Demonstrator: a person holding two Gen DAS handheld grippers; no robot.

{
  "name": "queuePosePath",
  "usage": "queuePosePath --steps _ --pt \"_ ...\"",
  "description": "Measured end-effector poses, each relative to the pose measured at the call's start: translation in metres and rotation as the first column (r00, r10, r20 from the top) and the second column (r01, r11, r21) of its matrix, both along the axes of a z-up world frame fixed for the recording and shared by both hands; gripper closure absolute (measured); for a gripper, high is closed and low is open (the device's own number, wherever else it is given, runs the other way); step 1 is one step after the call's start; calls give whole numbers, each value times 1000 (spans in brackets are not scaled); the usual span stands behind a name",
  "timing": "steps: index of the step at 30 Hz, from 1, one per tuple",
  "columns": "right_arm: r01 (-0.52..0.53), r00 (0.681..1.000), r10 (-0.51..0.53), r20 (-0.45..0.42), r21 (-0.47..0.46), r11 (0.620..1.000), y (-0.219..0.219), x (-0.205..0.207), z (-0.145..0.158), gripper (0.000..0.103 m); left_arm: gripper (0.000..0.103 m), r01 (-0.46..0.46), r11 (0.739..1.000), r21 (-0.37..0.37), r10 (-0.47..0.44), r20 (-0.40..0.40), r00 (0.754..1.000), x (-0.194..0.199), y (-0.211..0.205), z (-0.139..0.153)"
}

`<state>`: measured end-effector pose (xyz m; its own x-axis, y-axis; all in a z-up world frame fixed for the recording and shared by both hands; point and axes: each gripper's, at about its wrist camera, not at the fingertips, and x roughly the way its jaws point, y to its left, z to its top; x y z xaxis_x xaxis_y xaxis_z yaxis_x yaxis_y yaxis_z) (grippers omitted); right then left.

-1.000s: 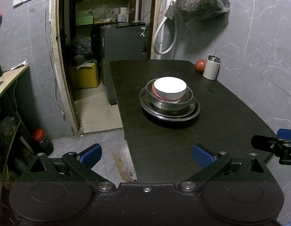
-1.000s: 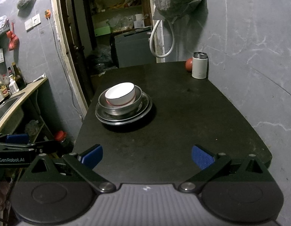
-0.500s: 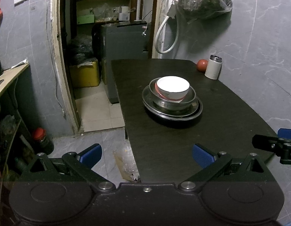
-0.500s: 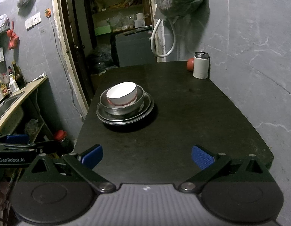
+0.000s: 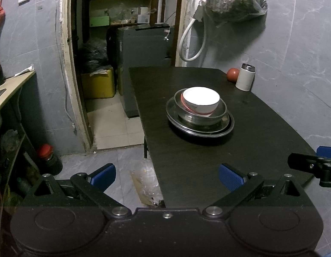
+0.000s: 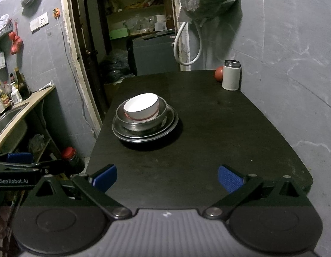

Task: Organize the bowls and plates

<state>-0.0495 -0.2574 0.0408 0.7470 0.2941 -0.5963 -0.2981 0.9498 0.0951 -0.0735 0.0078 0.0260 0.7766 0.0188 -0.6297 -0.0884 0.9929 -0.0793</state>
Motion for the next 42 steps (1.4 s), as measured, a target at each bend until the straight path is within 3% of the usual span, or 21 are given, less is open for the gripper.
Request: queuePosePath --steps 42 --pt "-5 1000 5 -6 -15 1000 4 6 0 0 1 7 1000 -3 -7 -1 1000 1 4 -1"
